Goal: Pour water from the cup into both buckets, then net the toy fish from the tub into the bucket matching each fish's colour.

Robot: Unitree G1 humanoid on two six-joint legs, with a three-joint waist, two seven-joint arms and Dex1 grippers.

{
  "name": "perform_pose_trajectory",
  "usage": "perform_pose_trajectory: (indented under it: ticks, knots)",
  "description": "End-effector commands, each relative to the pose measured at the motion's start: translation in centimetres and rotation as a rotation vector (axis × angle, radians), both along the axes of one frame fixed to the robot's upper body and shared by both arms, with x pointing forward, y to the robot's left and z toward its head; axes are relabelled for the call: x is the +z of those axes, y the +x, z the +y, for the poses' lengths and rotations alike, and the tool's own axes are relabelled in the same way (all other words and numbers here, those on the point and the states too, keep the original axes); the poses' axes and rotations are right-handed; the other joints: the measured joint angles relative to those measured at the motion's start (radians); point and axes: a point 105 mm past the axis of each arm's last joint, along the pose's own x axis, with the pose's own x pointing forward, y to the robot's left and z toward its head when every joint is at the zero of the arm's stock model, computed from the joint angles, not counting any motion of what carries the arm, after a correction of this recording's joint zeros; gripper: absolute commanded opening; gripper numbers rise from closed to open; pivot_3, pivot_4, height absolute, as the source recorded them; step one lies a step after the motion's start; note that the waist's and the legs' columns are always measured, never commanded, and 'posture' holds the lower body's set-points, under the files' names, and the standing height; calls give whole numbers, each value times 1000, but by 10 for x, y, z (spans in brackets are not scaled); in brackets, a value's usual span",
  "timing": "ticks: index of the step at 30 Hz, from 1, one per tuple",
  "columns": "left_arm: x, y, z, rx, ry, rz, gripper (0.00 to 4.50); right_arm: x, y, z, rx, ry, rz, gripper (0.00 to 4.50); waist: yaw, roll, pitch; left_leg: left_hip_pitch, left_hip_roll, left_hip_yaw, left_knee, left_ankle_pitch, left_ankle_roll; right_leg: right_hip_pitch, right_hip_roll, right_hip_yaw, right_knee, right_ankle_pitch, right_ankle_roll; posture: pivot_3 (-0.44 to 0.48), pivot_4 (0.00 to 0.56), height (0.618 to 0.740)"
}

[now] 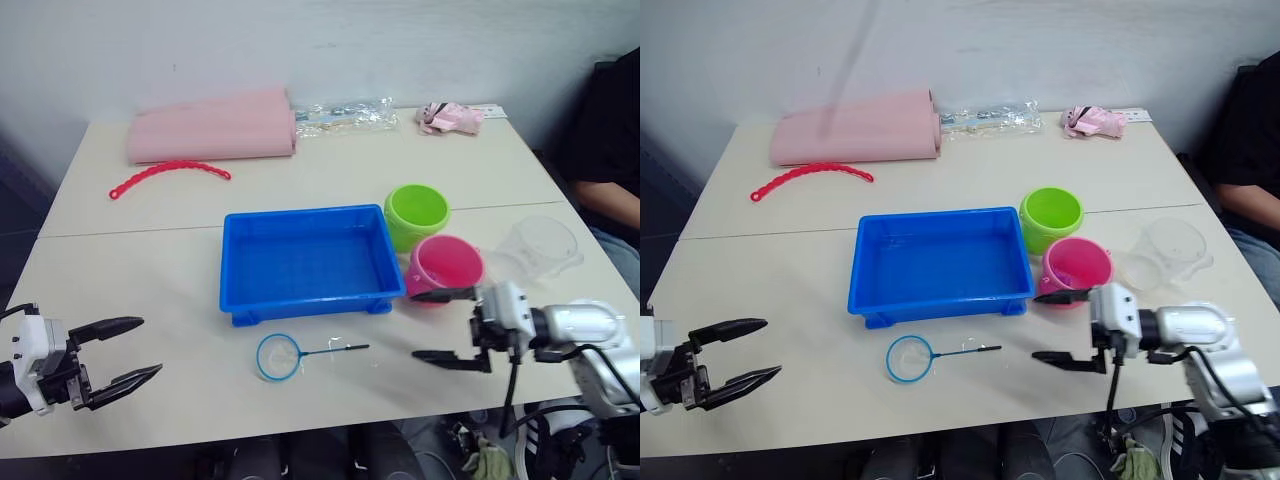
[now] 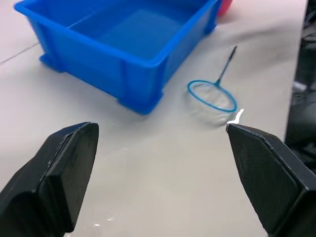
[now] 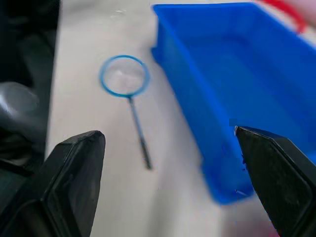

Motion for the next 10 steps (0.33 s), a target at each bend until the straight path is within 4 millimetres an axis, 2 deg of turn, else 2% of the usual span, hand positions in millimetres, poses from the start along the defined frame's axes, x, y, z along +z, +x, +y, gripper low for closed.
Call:
perform_pose_trajectory:
  ticks: [1,6,10]
  knots:
    - [10,-1,9,83,45,-78,4500,32,-5,-24,-52,10,-73,4444,-1,0,0,0,0,0,0,0,0,0,0,0,0,0,0,0,150,740]
    - [-7,4,18,147,90,-56,4500,37,7,-54,-157,-33,-126,4444,-4,0,0,5,1,0,0,-2,1,5,1,0,-2,0,0,0,150,740]
    - [-9,10,19,158,105,-86,4500,38,18,-55,-178,-23,-154,4444,-5,0,0,14,1,1,-6,-5,4,13,1,1,-5,-1,-1,0,150,740]
